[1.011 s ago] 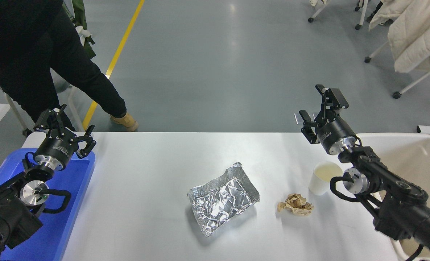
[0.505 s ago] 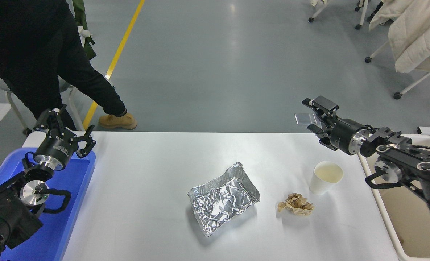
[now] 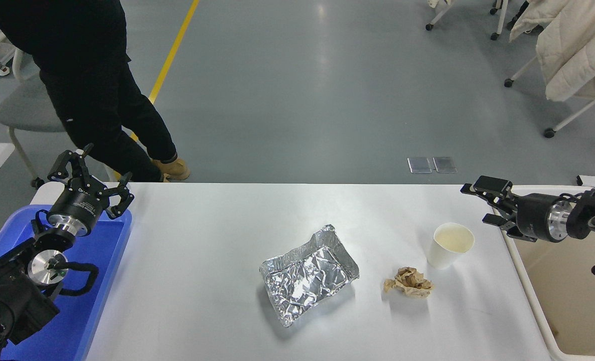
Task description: Clean the table surface
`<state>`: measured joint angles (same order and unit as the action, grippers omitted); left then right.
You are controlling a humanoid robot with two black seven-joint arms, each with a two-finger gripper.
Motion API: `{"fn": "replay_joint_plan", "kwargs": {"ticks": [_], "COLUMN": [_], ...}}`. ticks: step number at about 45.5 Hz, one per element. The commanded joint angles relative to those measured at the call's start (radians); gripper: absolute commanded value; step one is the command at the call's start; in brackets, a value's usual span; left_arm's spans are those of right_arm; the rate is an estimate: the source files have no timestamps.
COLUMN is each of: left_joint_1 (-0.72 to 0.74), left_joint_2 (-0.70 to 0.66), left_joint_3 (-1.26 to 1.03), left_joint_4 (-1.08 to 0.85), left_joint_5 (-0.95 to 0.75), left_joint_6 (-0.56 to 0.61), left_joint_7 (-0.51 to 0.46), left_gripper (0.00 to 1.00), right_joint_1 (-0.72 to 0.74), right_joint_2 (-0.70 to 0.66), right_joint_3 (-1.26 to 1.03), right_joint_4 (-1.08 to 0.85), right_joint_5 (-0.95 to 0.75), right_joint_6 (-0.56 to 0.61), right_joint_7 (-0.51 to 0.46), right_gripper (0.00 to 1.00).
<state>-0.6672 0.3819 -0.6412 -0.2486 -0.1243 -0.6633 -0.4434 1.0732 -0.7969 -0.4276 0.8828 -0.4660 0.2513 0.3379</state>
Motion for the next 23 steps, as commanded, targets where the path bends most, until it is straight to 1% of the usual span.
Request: {"fn": "replay_joint_plan", "kwargs": {"ticks": [1, 23], "left_joint_1": [0.000, 0.000], "left_joint_2": [0.000, 0.000], "left_joint_3": [0.000, 0.000], "left_joint_4": [0.000, 0.000], "left_joint_5": [0.000, 0.000], "left_joint_6": [0.001, 0.001], "left_joint_7": [0.000, 0.002], "left_gripper": [1.00, 1.00], "right_joint_1": [-0.029, -0.022], "right_joint_2": [-0.005, 0.030], "right_joint_3": [-0.071, -0.062], "right_joint_4": [-0.002, -0.005], "right_joint_5": [-0.006, 0.007], "right_joint_6": [-0.004, -0.013], "right_joint_7": [0.000, -0.002], "right_gripper": [1.00, 1.00]}}
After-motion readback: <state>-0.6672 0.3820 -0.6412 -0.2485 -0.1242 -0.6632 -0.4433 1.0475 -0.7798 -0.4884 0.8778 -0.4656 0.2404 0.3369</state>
